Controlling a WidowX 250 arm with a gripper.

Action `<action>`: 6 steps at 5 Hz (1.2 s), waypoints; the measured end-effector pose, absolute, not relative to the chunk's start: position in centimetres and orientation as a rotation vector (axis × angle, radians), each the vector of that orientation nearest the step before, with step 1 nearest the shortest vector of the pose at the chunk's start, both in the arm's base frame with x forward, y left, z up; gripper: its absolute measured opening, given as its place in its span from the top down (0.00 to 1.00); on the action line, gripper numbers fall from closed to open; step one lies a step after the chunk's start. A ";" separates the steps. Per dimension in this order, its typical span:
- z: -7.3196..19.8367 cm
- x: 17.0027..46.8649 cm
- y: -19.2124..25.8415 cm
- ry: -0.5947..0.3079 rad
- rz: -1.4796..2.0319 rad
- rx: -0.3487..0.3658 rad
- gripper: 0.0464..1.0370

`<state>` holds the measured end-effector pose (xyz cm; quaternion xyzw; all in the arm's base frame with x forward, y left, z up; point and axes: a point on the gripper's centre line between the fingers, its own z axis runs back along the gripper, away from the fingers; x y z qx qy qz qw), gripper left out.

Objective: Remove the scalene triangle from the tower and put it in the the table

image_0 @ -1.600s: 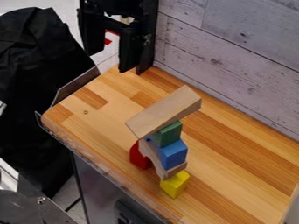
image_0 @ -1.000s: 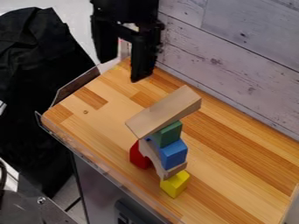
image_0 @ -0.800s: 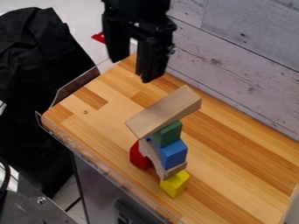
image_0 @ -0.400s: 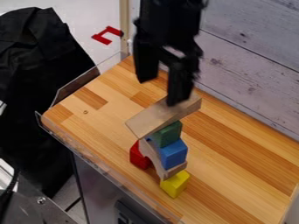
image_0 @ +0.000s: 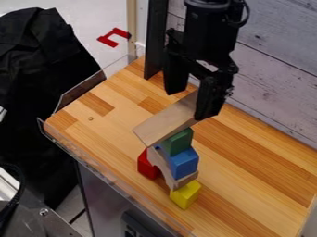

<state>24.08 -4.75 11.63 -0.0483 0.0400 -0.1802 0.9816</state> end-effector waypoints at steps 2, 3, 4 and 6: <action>11.2 24.1 -4.9 0.113 -0.345 -0.107 0.04; 10.8 24.2 -5.0 0.121 -0.338 -0.108 0.04; 10.3 24.3 -5.0 0.135 -0.327 -0.112 0.09; 10.1 24.3 -5.0 0.130 -0.325 -0.116 0.49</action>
